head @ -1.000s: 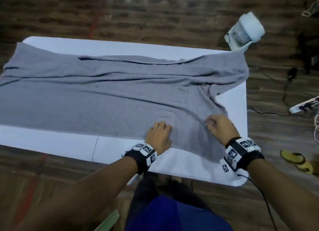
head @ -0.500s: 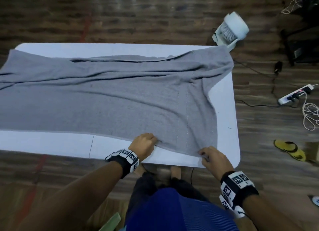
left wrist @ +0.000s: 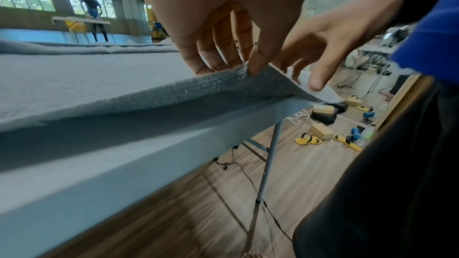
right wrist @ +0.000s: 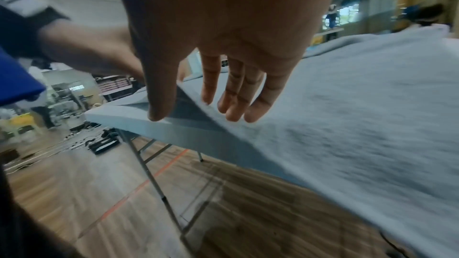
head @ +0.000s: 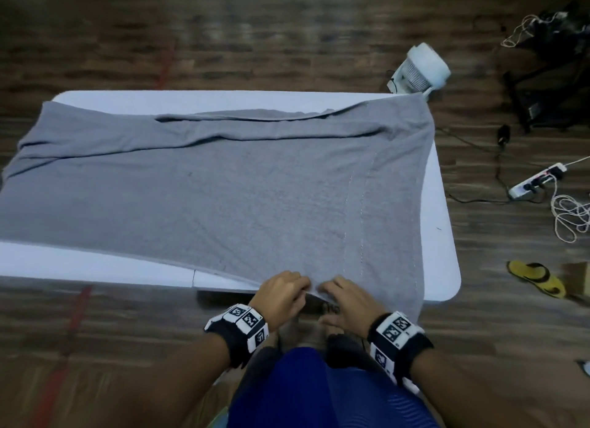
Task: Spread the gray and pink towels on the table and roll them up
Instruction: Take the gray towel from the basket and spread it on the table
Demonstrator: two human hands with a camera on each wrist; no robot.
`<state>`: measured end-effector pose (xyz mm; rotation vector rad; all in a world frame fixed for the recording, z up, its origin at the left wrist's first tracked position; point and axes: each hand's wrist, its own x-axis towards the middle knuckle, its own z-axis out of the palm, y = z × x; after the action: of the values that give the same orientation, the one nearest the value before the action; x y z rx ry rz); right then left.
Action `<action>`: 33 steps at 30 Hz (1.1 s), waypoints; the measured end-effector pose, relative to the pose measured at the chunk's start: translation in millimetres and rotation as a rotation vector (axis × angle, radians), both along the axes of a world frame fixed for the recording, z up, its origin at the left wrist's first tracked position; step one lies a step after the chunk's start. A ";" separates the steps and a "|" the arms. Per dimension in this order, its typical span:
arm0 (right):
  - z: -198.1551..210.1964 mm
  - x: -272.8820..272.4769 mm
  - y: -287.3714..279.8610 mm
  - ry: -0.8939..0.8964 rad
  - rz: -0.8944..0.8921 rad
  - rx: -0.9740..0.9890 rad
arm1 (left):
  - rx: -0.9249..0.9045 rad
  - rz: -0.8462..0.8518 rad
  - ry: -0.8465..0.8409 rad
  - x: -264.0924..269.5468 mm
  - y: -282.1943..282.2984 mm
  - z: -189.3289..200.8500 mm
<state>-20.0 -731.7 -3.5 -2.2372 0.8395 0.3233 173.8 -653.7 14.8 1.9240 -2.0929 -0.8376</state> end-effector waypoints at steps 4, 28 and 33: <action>5.3 26.9 17.0 -0.047 -0.176 -0.027 | 0.025 -0.099 -0.031 24.5 6.1 6.4; 13.9 116.5 45.8 0.036 -0.150 -0.046 | 0.036 0.089 -0.192 166.5 84.6 6.0; 10.9 193.8 72.4 -0.027 -0.043 0.049 | -0.054 0.099 -0.127 166.6 92.5 16.1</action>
<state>173.8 -659.3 7.4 -2.1706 0.8554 0.2891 340.4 -561.1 30.9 2.0825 -2.0464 -0.6479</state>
